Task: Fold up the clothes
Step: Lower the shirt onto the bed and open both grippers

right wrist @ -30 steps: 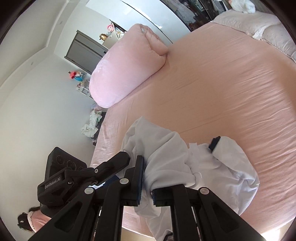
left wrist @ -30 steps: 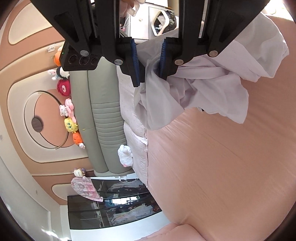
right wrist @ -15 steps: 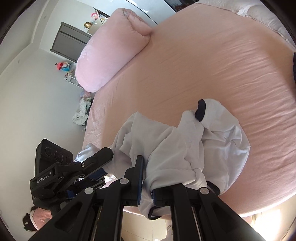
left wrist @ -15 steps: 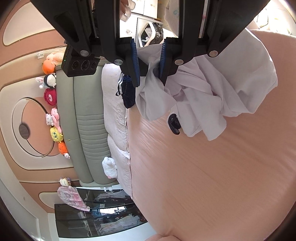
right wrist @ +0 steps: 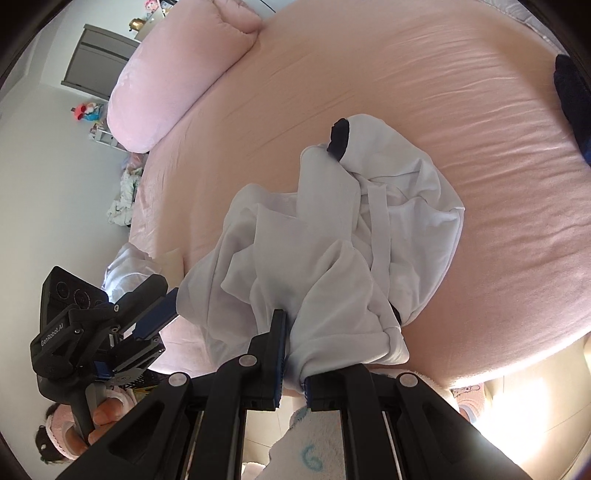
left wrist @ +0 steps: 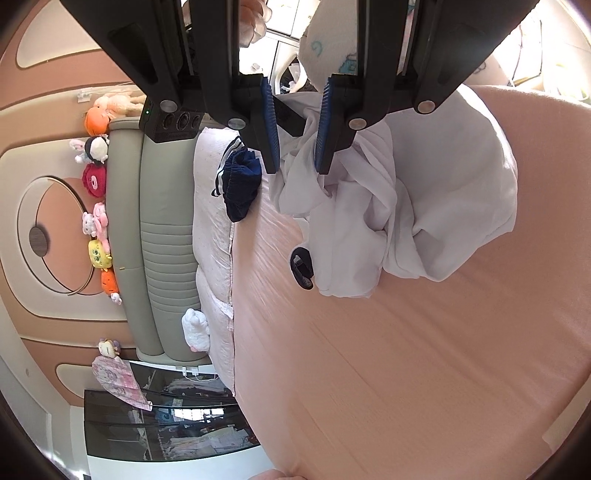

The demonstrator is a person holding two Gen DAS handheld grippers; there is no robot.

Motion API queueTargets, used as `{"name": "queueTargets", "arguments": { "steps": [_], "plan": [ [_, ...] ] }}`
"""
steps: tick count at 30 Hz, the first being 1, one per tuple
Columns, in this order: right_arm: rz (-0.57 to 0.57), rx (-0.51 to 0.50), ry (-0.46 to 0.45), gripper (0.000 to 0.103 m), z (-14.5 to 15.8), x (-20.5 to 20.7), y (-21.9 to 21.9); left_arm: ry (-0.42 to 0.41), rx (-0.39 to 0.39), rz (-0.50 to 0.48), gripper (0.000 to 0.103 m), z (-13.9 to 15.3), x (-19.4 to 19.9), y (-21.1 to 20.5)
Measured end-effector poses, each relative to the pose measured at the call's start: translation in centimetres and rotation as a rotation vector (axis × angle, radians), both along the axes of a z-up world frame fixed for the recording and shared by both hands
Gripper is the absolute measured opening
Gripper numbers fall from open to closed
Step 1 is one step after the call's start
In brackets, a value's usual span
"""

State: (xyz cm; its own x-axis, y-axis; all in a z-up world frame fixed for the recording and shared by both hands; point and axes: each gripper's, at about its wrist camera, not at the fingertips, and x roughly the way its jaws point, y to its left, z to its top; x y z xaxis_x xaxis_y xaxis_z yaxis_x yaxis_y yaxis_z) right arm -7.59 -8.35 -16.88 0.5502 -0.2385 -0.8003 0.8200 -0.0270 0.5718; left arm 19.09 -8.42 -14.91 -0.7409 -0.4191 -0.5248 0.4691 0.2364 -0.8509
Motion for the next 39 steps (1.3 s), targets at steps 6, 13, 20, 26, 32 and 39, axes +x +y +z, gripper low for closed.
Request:
{"name": "queueTargets", "arguments": {
  "steps": [6, 13, 20, 26, 32, 39],
  "plan": [
    [-0.061, 0.006, 0.026, 0.006, 0.0, -0.2, 0.5, -0.013, 0.006, 0.012, 0.017, -0.5, 1.7, 1.2],
    [-0.170, 0.051, -0.020, 0.010, 0.2, -2.1, 1.1, -0.105, 0.007, 0.015, 0.051, 0.1, 2.8, 2.4],
    [-0.300, 0.015, -0.096, 0.045, 1.3, -3.8, 2.5, -0.058, 0.018, 0.048, 0.088, 0.9, 4.4, 3.2],
    [-0.280, -0.017, -0.081, 0.045, 3.3, -4.0, 1.0, -0.147, -0.005, 0.062, 0.088, 1.9, 4.5, 3.1],
    [-0.184, -0.071, -0.016, 0.046, 4.7, -4.0, -0.5, -0.200, -0.010, 0.041, 0.088, 1.9, 1.9, 1.8],
    [-0.140, 0.007, -0.014, 0.046, 2.3, -4.9, -0.7, -0.198, -0.006, 0.024, 0.088, 2.3, -0.5, 0.1]
  ]
}}
